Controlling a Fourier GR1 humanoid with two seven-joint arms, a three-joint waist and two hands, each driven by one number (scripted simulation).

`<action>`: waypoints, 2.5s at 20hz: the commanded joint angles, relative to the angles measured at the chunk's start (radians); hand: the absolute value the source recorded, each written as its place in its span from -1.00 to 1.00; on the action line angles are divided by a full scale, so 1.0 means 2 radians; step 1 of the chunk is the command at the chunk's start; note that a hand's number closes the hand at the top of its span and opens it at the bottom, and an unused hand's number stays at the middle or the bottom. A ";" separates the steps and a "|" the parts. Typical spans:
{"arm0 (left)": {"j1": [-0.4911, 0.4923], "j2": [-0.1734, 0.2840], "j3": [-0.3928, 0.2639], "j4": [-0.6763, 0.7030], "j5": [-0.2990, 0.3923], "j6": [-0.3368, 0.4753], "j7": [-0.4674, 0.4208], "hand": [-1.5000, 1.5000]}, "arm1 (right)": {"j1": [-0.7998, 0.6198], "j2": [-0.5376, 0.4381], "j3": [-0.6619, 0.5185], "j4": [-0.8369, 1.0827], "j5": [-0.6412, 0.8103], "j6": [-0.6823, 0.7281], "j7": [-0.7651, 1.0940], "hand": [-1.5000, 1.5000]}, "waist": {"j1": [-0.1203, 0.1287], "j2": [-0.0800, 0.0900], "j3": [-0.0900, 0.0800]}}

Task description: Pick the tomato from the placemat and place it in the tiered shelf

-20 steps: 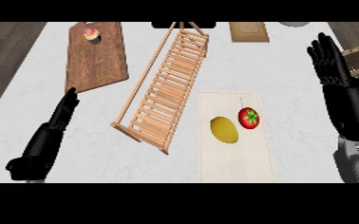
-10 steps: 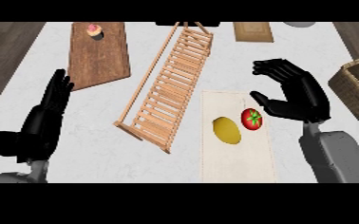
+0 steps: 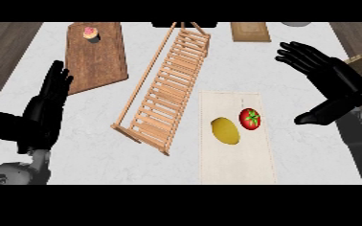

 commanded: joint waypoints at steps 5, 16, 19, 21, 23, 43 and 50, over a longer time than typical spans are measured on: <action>-0.011 -0.003 0.002 0.002 -0.008 0.008 0.020 0.00 | -0.037 -0.104 0.059 -0.088 0.134 0.056 0.020 -1.00 | -0.007 -0.004 -0.001; 0.023 -0.020 0.007 -0.004 -0.019 -0.006 -0.006 0.00 | -0.009 -0.068 0.155 -0.246 0.314 -0.045 0.193 -1.00 | -0.007 -0.004 -0.001; 0.007 -0.006 0.020 -0.017 -0.013 -0.019 0.026 0.00 | 0.003 -0.049 0.192 -0.238 0.387 -0.064 0.183 -1.00 | -0.004 -0.003 -0.001; -0.004 -0.036 0.005 -0.012 -0.035 0.008 0.030 0.00 | 0.009 -0.059 0.183 -0.235 0.412 -0.063 0.179 -1.00 | -0.006 -0.002 -0.001; 0.003 -0.027 0.016 -0.017 -0.031 -0.006 0.026 0.00 | 0.003 -0.043 0.207 -0.219 0.461 -0.083 0.181 -1.00 | -0.003 -0.002 -0.001; 0.029 -0.066 0.053 -0.066 -0.094 -0.044 0.072 0.00 | 0.015 0.044 0.177 -0.046 0.630 -0.112 0.090 -1.00 | -0.002 -0.002 -0.001; 0.000 -0.103 0.065 -0.028 -0.122 -0.051 0.061 0.00 | 0.057 0.061 0.156 -0.055 0.664 -0.139 0.050 -1.00 | -0.006 -0.003 -0.001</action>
